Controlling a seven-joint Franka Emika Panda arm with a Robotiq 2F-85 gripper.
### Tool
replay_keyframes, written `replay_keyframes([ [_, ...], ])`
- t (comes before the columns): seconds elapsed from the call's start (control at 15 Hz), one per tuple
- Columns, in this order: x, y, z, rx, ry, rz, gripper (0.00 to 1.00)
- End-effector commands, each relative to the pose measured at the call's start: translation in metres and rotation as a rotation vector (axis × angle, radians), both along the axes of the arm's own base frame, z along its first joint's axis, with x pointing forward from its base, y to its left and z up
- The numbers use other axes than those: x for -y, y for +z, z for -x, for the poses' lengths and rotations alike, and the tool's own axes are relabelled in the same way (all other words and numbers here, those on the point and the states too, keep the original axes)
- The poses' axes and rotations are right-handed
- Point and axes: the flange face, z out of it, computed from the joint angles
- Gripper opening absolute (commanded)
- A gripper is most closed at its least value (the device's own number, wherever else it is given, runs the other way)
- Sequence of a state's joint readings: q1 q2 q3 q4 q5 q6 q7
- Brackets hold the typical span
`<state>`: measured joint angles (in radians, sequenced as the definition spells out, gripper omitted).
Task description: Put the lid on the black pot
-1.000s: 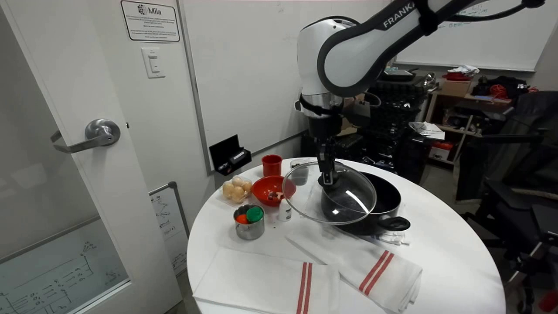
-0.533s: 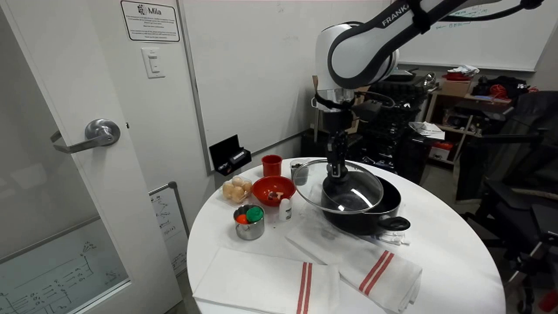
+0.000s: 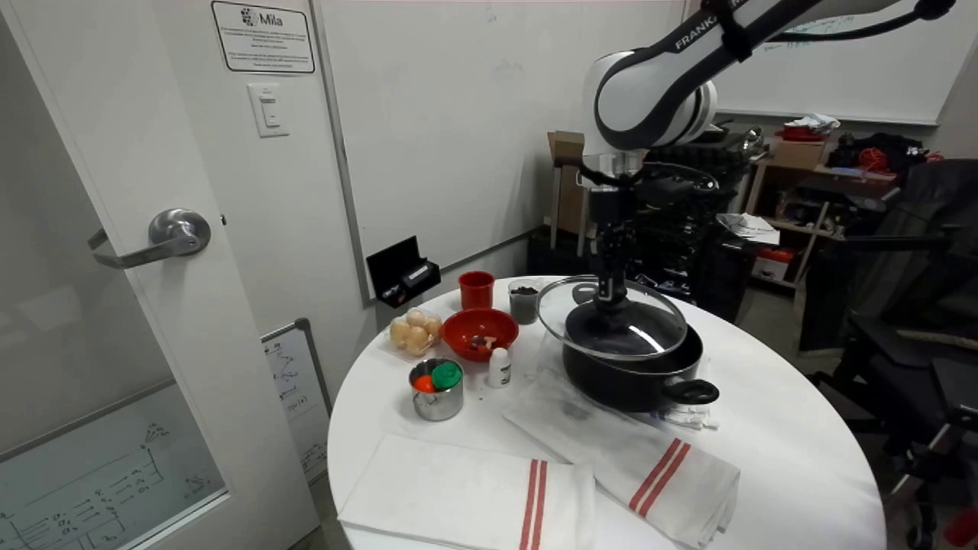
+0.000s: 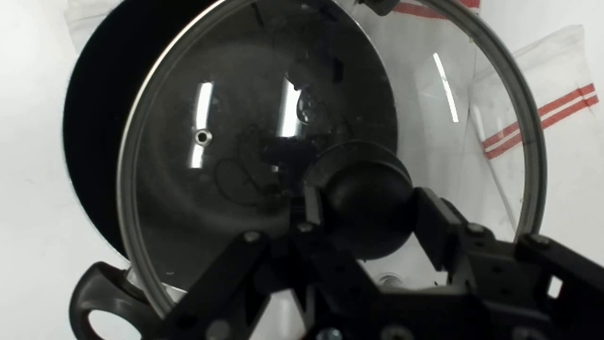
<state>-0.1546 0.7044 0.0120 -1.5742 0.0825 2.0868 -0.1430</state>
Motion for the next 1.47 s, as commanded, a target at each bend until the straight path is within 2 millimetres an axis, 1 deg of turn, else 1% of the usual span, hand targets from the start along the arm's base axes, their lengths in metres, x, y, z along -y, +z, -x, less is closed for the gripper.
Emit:
replay_keyframes([
  [0.0,0.017,0.010,0.009,-0.013,-0.091,-0.016,0.25],
  [0.33,0.040,0.001,0.019,-0.036,-0.175,-0.006,0.25],
  [0.6,0.051,-0.007,0.024,-0.053,-0.228,-0.013,0.25],
  [0.87,0.057,-0.015,0.026,-0.069,-0.279,-0.015,0.25],
  [1.4,0.064,-0.025,0.026,-0.082,-0.375,0.005,0.25],
])
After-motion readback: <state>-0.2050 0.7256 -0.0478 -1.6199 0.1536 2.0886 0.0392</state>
